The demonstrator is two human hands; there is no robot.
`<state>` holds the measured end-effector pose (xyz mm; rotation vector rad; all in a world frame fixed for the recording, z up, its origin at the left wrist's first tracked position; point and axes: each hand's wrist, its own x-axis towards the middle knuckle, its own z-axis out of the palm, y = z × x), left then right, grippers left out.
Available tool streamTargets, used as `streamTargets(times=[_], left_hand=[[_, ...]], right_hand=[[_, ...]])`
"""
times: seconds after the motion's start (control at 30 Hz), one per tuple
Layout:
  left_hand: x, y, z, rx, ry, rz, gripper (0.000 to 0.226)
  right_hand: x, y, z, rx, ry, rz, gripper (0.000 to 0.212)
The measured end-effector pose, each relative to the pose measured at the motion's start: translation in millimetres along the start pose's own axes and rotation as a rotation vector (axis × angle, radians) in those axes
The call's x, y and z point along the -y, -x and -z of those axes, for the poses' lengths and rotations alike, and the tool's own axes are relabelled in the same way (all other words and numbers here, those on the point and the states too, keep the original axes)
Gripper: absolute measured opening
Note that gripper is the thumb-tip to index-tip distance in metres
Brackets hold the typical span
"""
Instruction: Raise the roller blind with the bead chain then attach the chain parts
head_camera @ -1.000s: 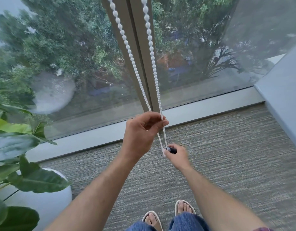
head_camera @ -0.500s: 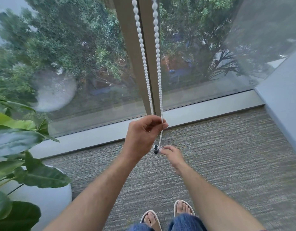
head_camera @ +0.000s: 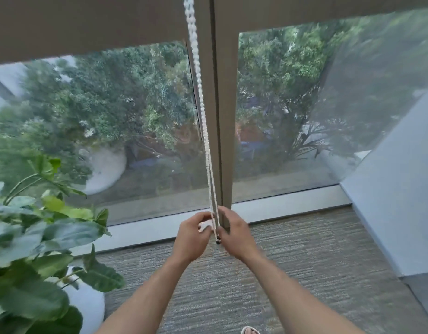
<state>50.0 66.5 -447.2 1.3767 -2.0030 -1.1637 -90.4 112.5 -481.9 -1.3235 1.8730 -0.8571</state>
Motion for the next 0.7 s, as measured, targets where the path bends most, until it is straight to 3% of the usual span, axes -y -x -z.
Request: streamTargets(times=[0.13,0.27,0.47,0.7], left_hand=[[-34,7,26,0.021,-0.029,0.067,0.044],[-78,16,57,-0.006,-0.088,0.008,0.039],[-163,12,112,-0.184,-0.276,-0.293,0.043],[-251,8,180,-0.434,-0.480,-0.558,0.057]], right_hand=[[48,3,44,-0.038,0.134,0.095,0.059],[92,11,84,-0.122,0.248,0.225,0.061],[163,11,139,-0.340,0.502,0.359,0.073],[257,17,193,-0.544,0.493,0.419,0.081]])
